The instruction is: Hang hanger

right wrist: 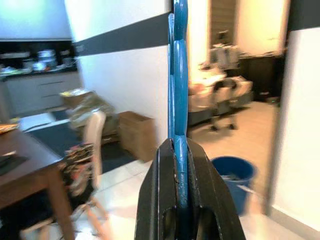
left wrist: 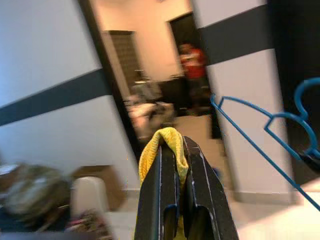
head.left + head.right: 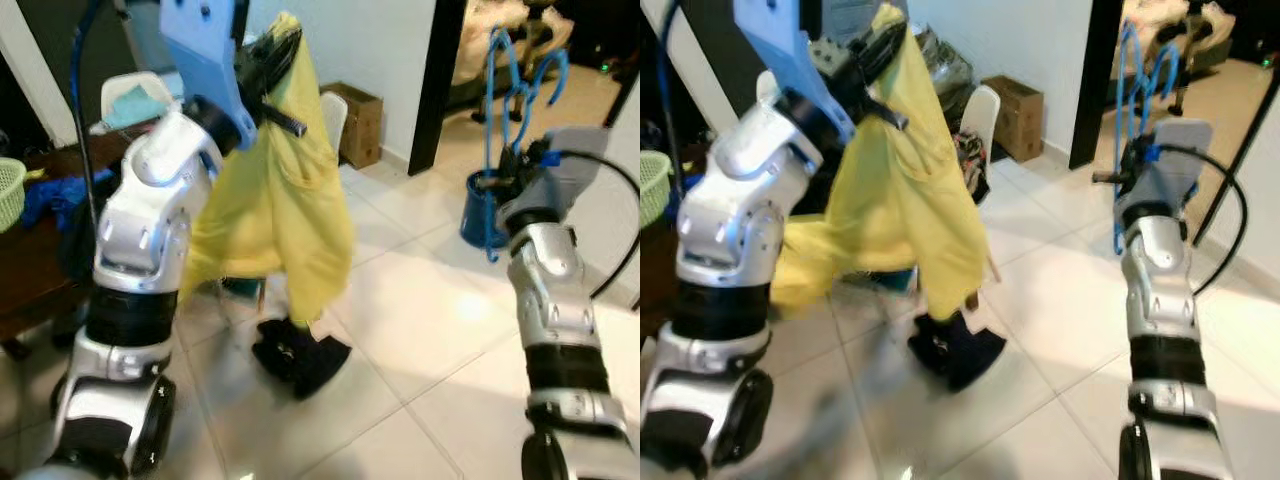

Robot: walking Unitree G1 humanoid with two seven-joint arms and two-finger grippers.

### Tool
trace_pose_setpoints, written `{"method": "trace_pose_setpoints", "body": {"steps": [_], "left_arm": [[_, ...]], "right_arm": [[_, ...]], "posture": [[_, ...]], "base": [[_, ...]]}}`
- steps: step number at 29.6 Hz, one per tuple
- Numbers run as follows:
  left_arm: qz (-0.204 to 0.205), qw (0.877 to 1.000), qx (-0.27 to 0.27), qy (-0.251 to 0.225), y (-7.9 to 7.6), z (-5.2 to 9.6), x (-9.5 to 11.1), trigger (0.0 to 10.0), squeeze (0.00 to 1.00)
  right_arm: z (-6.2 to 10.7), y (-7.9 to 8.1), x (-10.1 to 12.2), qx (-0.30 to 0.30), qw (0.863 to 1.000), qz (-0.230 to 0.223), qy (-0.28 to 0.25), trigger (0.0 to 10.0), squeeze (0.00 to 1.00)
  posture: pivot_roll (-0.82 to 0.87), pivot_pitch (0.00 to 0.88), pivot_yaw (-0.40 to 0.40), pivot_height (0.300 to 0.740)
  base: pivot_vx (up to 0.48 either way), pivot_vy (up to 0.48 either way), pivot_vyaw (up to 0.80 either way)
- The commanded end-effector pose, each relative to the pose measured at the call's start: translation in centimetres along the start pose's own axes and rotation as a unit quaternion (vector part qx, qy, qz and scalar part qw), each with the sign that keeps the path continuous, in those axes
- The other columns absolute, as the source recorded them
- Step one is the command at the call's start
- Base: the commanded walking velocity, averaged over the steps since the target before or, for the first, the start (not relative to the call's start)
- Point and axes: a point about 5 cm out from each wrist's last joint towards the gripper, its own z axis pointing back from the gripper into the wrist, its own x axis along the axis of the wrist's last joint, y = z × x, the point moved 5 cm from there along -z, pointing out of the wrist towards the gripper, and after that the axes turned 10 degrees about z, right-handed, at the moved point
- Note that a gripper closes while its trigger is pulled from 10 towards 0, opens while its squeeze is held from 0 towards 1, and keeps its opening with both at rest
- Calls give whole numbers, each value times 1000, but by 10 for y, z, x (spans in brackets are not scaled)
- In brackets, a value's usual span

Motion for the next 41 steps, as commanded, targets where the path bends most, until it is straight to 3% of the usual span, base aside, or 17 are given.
{"method": "trace_pose_setpoints", "body": {"steps": [1, 4, 6, 8, 9, 10, 13, 14, 17, 19, 20, 21, 23, 25, 32, 36, 41], "left_arm": [[5, 1000, 9, 13, 5, 6, -14, 10000, 0], [17, 997, 24, 70, 11, 22, -55, 10000, 0], [17, 997, 24, 70, 11, 22, -55, 10000, 0], [9, 988, 46, 146, 19, 50, -105, 10000, 0], [9, 988, 46, 146, 19, 50, -105, 10000, 0], [4, 981, 57, 184, 25, 66, -128, 10000, 0], [4, 981, 57, 184, 25, 66, -128, 10000, 0], [-10, 971, 76, 228, 34, 87, -152, 10000, 0], [-10, 971, 76, 228, 34, 87, -152, 10000, 0], [-13, 934, 155, 323, 67, 156, -202, 10000, 0], [-13, 934, 155, 323, 67, 156, -202, 10000, 0], [-16, 917, 187, 351, 78, 183, -215, 10000, 0], [-16, 917, 187, 351, 78, 183, -215, 10000, 0], [-10, 899, 238, 367, 90, 214, -223, 10000, 0], [18, 893, 281, 351, 98, 227, -226, 10000, 0], [44, 913, 241, 325, 97, 210, -222, 10000, 0], [67, 918, 213, 329, 92, 204, -224, 10000, 0]], "right_arm": [[1, 6, -4, 9, 1000, 10, 12, 10000, 0], [7, 15, -23, 27, 998, 29, 44, 10000, 0], [7, 15, -23, 27, 998, 29, 44, 10000, 0], [16, 21, -43, 41, 995, 44, 77, 10000, 0], [16, 21, -43, 41, 995, 44, 77, 10000, 0], [21, 23, -52, 45, 994, 50, 90, 10000, 0], [21, 23, -52, 45, 994, 50, 90, 10000, 0], [27, 24, -62, 50, 992, 55, 105, 10000, 0], [27, 24, -62, 50, 992, 55, 105, 10000, 0], [48, 31, -95, 73, 983, 73, 154, 10000, 0], [48, 31, -95, 73, 983, 73, 154, 10000, 0], [57, 35, -108, 84, 978, 78, 173, 10000, 0], [57, 35, -108, 84, 978, 78, 173, 10000, 0], [69, 44, -120, 103, 973, 83, 191, 10000, 0], [79, 61, -128, 138, 968, 60, 200, 10000, 0], [96, 95, -133, 214, 956, 39, 197, 10000, 0], [92, 90, -132, 219, 955, 22, 200, 10000, 0]], "posture": [[-10, 0, 52, 740], [-15, 0, 52, 740], [-15, 0, 52, 740], [-29, 0, 54, 740], [-29, 0, 54, 740], [-29, 0, 54, 740], [-29, 0, 54, 740], [-39, 0, 57, 740], [-39, 0, 57, 740], [-49, 0, 57, 740], [-49, 0, 57, 740], [-49, 0, 57, 740], [-49, 0, 57, 740], [-57, 0, 54, 740], [-50, 0, 34, 740], [-31, 0, 14, 740], [-41, 0, -1, 740]], "base": [[266, 0, -800], [-170, 0, -800], [0, 0, -800], [0, 0, -800], [0, 0, -800], [0, 0, -800], [0, 0, -800], [0, 0, -800], [0, 0, -800], [0, 0, -800], [0, 0, -800], [0, 0, -800], [0, 0, -800], [0, 0, -800], [0, 0, -800], [0, 0, -800], [0, 0, -800]]}}
